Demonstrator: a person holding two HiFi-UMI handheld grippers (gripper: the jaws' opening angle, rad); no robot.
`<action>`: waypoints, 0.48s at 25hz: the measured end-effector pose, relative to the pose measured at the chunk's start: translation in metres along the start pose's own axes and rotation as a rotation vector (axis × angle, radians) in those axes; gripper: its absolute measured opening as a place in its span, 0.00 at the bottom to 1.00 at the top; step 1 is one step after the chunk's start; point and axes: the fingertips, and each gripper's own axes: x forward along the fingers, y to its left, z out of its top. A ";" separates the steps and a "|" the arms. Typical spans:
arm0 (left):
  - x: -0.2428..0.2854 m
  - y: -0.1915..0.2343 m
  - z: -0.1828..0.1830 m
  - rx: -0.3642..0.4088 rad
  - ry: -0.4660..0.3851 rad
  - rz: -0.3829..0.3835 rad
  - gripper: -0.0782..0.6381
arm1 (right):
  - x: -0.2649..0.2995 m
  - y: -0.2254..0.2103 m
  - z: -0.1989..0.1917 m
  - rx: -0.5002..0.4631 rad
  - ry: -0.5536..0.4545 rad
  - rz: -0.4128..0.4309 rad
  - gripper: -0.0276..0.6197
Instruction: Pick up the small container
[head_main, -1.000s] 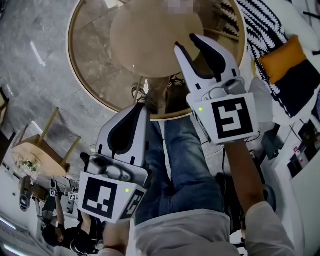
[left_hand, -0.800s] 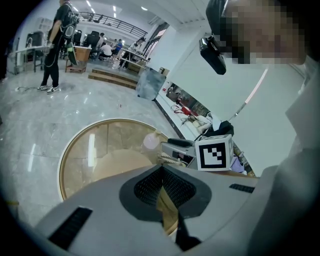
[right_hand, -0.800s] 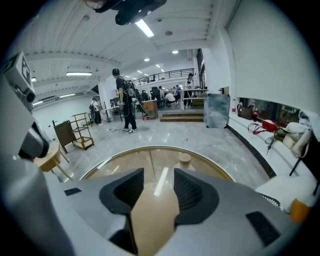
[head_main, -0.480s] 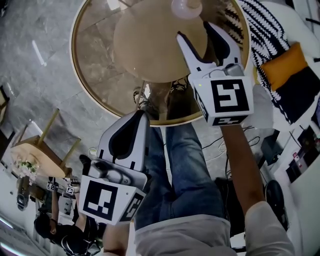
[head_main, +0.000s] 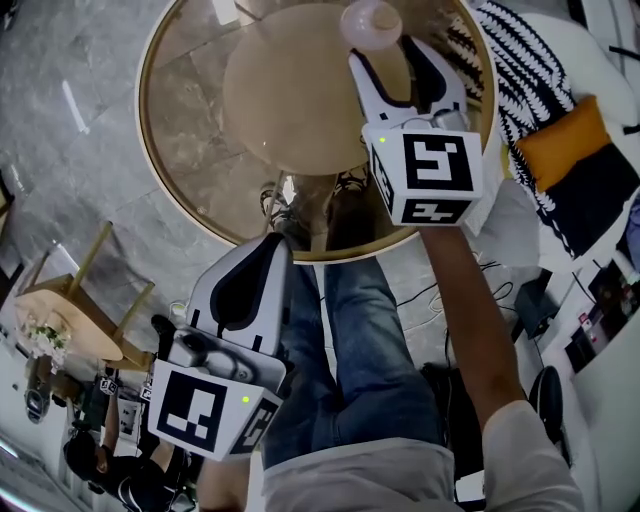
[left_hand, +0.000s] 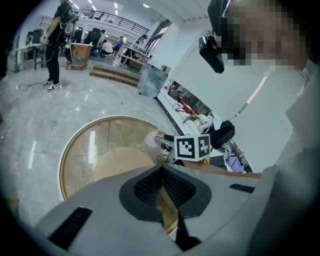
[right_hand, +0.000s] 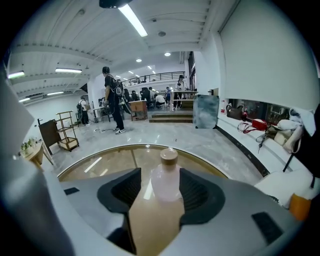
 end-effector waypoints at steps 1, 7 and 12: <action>0.000 0.000 -0.001 -0.006 0.003 -0.003 0.13 | 0.003 0.000 0.000 -0.008 -0.002 -0.007 0.40; 0.004 -0.003 -0.005 0.022 0.029 0.000 0.13 | 0.017 -0.005 0.002 -0.027 -0.010 -0.018 0.40; 0.010 -0.007 -0.008 0.022 0.041 -0.016 0.13 | 0.025 -0.008 0.006 -0.034 -0.016 -0.017 0.38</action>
